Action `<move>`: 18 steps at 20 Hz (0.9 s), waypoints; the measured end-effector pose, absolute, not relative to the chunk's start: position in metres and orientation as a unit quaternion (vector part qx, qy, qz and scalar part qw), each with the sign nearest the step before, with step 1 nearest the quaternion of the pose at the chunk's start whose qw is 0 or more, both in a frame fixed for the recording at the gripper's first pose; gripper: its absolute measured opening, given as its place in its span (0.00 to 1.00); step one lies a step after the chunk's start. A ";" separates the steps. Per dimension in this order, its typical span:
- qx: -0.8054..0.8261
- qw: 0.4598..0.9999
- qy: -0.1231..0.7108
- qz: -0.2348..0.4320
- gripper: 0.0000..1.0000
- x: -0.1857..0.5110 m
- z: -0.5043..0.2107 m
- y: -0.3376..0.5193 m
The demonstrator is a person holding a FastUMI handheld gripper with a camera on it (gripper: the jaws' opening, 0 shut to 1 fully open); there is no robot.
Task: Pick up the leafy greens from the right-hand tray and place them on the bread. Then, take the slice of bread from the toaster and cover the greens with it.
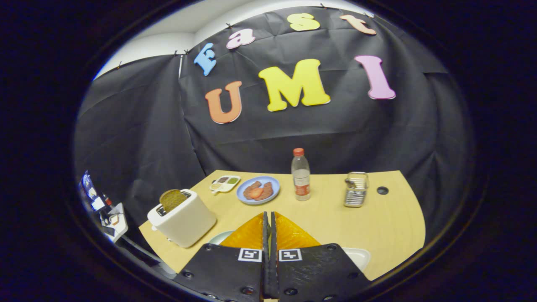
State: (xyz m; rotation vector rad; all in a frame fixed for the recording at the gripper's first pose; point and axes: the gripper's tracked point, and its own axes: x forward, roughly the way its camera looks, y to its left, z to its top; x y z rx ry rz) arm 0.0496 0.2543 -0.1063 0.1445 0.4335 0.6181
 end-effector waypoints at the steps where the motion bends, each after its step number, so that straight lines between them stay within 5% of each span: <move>1: 0.071 0.922 0.215 0.314 0.00 0.044 -0.108 0.278; 10: 0.117 0.855 0.308 0.400 0.00 -0.003 -0.160 0.424; 18: 0.119 0.865 0.358 0.331 0.00 0.054 -0.234 0.397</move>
